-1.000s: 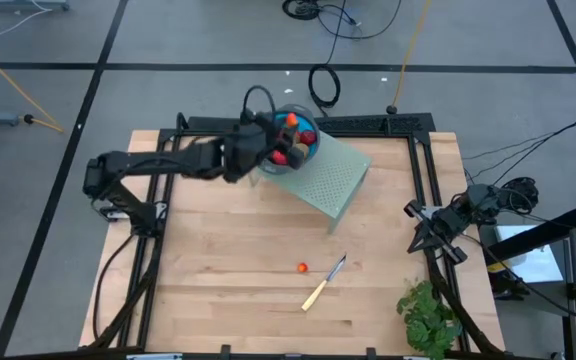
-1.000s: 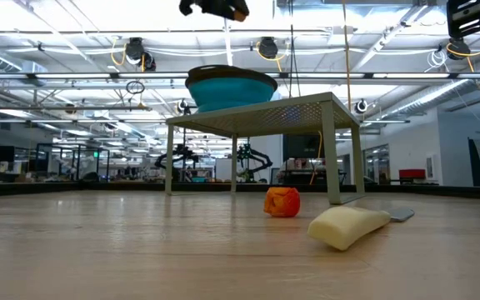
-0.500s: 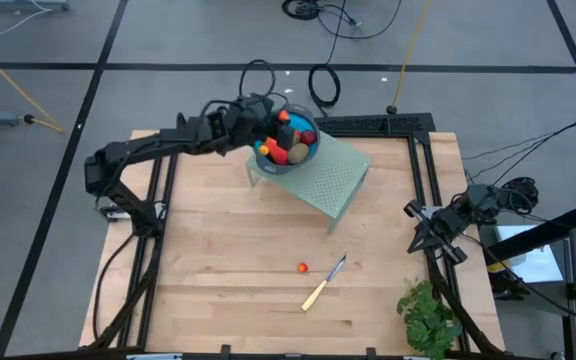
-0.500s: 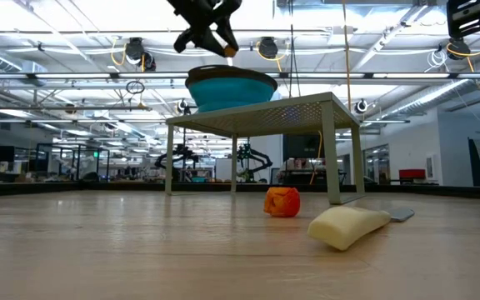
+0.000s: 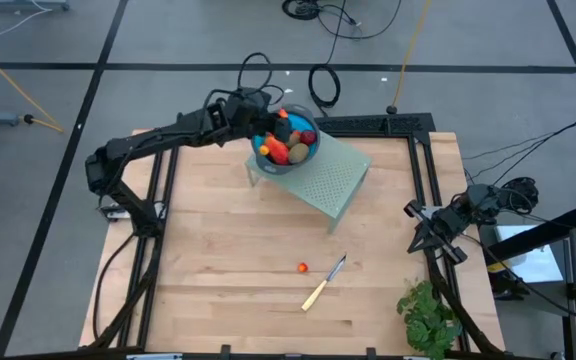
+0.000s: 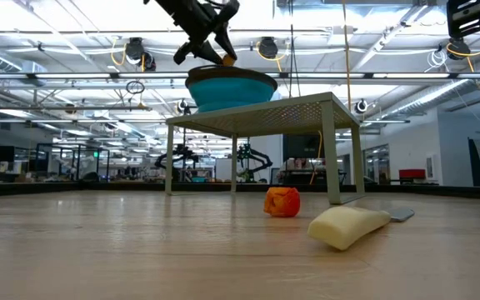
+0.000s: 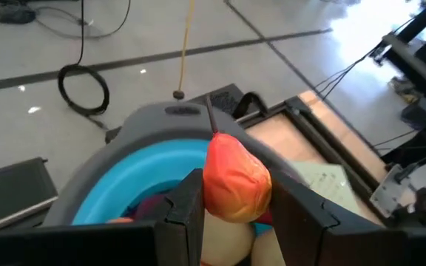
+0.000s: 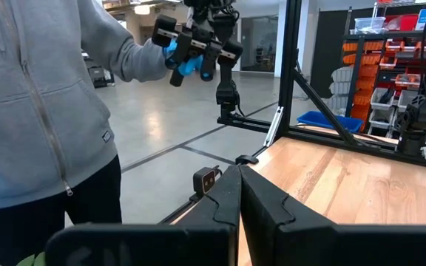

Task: Pick & Place Fruit
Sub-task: Put the peach into the blue strainer bowl on the shelf

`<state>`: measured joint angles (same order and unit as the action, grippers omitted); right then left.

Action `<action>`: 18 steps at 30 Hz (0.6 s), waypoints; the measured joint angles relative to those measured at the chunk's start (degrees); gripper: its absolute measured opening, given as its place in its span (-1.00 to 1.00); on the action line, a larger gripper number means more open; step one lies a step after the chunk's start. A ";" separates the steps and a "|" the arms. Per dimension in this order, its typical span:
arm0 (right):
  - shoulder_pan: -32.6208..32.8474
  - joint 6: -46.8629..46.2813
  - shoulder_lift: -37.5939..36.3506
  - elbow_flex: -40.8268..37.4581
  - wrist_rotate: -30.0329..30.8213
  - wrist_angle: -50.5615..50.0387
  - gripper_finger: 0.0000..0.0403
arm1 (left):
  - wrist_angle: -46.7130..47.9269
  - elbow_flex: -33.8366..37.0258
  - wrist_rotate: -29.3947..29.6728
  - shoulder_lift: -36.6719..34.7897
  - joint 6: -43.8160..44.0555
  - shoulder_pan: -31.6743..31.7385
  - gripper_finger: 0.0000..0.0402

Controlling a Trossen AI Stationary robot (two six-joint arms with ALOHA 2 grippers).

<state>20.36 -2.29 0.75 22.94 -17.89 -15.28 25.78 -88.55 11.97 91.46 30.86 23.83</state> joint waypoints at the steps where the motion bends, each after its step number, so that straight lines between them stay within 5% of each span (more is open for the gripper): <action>1: 0.01 0.00 0.00 -0.02 -0.01 -0.01 -1.00 | 0.25 0.02 -0.06 0.24 0.19 0.02 -0.39; 18: 0.00 -0.01 0.02 -0.02 0.00 0.01 -1.00 | 3.85 0.07 -3.73 6.69 4.40 1.41 -0.39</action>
<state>20.36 -2.31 0.78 22.92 -17.89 -15.27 29.63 -88.49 8.24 98.15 35.25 25.24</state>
